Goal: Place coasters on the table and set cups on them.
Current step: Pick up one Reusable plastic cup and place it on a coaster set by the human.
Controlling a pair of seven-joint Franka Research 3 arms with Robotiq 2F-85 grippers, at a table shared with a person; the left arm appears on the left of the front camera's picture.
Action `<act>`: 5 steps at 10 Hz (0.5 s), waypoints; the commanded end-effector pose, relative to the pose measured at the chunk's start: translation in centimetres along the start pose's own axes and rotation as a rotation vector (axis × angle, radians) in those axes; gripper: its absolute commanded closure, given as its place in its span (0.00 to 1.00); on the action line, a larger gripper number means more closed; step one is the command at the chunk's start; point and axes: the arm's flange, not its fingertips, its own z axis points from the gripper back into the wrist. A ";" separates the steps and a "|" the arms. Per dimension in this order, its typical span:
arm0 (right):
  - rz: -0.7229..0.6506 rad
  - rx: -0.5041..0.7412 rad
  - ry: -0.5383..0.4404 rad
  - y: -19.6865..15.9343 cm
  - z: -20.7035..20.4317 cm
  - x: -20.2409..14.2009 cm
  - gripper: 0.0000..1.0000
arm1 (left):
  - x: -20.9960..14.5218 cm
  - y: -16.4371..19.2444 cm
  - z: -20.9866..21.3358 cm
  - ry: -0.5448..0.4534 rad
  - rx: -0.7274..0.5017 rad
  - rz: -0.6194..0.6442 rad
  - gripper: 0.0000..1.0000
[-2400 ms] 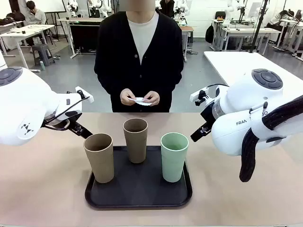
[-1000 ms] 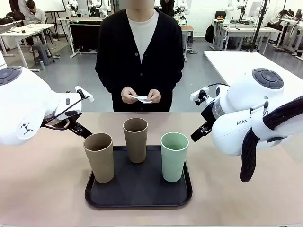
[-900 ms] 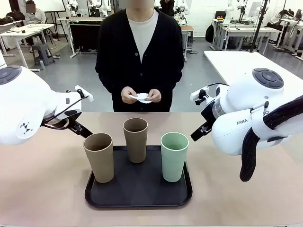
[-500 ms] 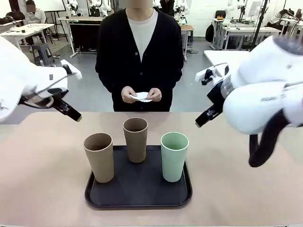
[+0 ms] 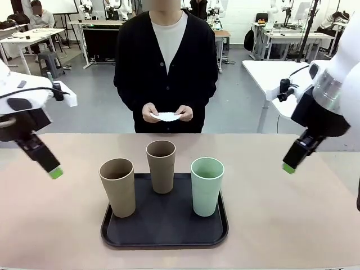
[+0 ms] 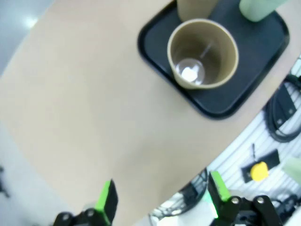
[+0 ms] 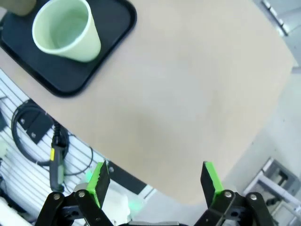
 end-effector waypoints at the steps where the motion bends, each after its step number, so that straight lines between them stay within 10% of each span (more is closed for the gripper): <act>1: -0.016 -0.028 0.038 -0.9 -5.7 -1.2 0.00 | -3.5 0.5 -3.2 -0.013 0.021 0.059 0.00; 2: 0.000 0.000 0.000 0.0 0.0 0.0 0.00 | 0.0 0.0 0.0 0.000 0.000 0.000 0.00; 5: 0.000 0.000 0.000 0.0 0.0 0.0 0.00 | 0.0 0.0 0.0 0.000 0.000 0.000 0.00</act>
